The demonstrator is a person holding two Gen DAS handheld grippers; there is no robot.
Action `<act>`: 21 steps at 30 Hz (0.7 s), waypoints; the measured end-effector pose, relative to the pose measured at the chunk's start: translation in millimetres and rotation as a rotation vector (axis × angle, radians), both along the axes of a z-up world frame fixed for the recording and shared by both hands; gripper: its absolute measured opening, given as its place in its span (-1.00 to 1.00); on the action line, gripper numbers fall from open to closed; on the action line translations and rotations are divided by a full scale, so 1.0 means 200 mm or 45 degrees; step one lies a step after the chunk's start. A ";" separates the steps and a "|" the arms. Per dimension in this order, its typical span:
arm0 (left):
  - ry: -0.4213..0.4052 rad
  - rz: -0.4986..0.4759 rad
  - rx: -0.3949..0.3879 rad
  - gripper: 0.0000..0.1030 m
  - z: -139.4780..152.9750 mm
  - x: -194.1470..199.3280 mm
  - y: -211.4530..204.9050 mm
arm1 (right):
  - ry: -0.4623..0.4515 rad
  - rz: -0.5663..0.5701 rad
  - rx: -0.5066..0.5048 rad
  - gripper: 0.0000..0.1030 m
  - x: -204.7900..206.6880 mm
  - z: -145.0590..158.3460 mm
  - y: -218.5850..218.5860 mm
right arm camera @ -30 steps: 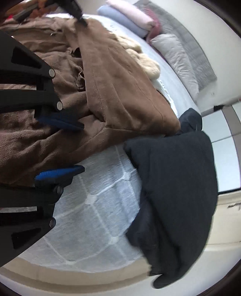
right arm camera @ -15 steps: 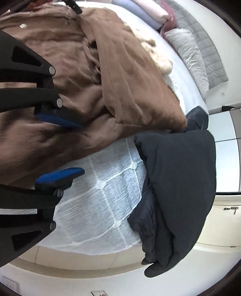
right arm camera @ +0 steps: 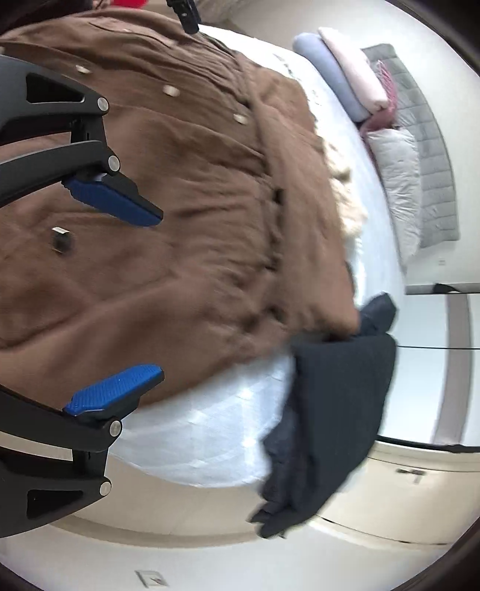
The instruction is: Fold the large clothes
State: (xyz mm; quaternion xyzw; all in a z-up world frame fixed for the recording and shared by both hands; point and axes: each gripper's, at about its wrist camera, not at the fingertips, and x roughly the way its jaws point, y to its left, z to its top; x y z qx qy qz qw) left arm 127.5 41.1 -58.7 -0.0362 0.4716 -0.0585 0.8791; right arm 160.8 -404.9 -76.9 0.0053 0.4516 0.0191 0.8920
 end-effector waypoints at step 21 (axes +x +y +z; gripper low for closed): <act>0.179 -0.100 -0.315 0.62 -0.17 -0.57 0.44 | 0.189 -0.070 0.379 0.54 -0.59 0.01 -0.35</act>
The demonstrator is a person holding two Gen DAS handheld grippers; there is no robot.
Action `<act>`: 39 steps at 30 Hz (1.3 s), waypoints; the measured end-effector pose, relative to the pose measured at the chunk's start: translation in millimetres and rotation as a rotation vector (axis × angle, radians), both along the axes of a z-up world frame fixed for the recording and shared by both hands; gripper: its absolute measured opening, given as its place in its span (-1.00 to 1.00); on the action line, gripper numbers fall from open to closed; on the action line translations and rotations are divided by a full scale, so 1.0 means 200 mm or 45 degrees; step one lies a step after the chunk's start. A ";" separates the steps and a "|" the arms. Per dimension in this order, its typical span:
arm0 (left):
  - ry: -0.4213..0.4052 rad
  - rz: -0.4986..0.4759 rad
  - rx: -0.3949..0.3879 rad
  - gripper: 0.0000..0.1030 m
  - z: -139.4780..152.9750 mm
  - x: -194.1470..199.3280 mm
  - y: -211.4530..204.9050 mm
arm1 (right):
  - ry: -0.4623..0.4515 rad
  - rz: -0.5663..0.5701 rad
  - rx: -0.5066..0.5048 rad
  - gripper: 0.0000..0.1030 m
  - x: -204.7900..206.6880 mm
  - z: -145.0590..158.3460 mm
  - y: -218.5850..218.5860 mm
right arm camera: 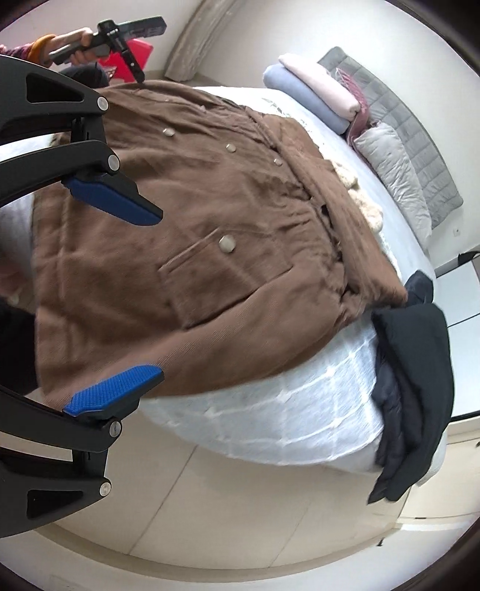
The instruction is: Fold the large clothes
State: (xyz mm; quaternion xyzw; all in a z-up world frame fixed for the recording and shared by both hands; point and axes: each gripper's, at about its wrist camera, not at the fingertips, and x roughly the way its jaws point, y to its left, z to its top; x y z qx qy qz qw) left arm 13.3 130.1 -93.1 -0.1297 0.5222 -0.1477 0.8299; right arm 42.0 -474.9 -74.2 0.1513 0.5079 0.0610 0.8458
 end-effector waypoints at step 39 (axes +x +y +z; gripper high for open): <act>0.094 -0.038 -0.535 -0.65 -0.03 -0.21 0.13 | -0.110 -0.025 0.332 -0.78 -0.12 0.10 -0.08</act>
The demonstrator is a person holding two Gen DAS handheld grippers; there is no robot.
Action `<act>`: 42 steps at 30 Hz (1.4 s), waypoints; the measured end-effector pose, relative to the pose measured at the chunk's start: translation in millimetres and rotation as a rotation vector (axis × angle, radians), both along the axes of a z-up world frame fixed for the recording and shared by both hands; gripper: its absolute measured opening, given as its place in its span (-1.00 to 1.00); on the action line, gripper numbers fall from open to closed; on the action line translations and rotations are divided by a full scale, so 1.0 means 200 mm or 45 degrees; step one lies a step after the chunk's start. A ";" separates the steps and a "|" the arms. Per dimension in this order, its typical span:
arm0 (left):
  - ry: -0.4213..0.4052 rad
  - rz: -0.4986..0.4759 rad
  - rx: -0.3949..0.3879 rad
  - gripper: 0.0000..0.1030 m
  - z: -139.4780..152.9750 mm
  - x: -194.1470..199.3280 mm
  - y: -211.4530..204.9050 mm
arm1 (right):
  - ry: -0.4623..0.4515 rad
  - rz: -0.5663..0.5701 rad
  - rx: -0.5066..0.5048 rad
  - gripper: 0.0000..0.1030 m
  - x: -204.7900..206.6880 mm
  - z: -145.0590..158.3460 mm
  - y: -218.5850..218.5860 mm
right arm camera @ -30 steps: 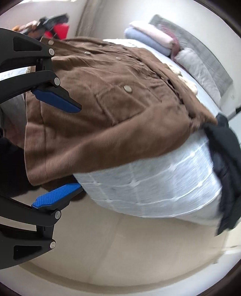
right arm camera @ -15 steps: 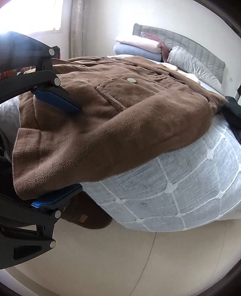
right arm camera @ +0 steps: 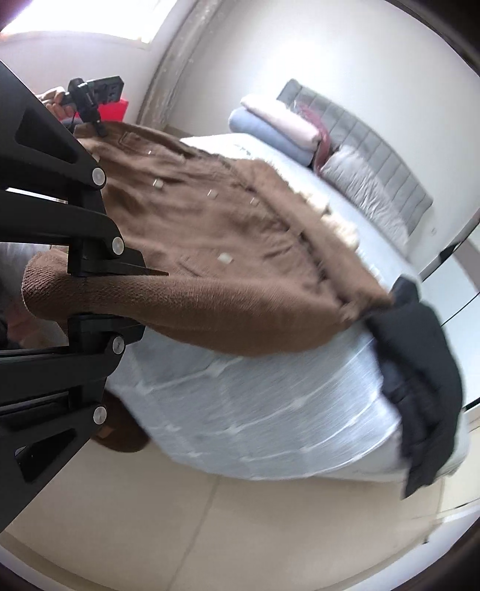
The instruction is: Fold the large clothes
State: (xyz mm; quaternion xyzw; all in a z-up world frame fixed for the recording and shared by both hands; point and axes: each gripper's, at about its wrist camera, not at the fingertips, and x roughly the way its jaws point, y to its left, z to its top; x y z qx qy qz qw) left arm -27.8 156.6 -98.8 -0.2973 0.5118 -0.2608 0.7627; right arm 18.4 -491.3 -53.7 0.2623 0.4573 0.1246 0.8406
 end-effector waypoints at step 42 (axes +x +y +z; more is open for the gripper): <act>-0.150 0.360 -0.075 0.57 0.16 1.44 0.27 | -0.175 -0.317 -0.175 0.41 1.45 -0.04 0.00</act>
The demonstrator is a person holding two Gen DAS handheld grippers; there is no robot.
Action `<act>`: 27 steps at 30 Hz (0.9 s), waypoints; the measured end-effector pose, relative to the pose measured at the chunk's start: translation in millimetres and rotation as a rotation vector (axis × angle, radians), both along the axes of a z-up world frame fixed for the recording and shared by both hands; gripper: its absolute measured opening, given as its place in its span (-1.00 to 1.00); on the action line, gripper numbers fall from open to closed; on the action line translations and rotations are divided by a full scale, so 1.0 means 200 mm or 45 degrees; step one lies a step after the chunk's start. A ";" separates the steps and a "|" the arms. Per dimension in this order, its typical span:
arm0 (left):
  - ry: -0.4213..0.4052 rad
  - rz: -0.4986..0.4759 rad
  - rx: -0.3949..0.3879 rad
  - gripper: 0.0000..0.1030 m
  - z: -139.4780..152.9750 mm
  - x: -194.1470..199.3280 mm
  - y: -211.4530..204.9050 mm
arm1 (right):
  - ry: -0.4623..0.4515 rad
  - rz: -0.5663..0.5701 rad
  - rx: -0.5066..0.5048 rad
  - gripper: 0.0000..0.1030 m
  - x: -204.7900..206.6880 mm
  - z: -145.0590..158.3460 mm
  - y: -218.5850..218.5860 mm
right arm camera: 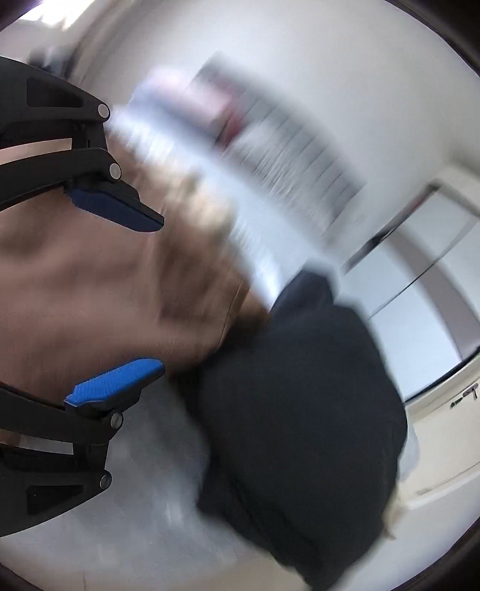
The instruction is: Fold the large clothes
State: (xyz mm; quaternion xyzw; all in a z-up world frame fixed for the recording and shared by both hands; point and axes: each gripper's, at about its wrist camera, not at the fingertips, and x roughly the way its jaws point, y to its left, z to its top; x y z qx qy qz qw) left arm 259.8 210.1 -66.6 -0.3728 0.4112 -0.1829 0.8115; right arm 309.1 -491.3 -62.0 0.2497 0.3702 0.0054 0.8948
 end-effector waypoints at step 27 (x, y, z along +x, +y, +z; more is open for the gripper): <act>-0.073 0.062 0.077 -0.71 0.10 -0.09 -0.03 | 0.011 0.147 0.324 -0.77 -0.03 -0.09 0.07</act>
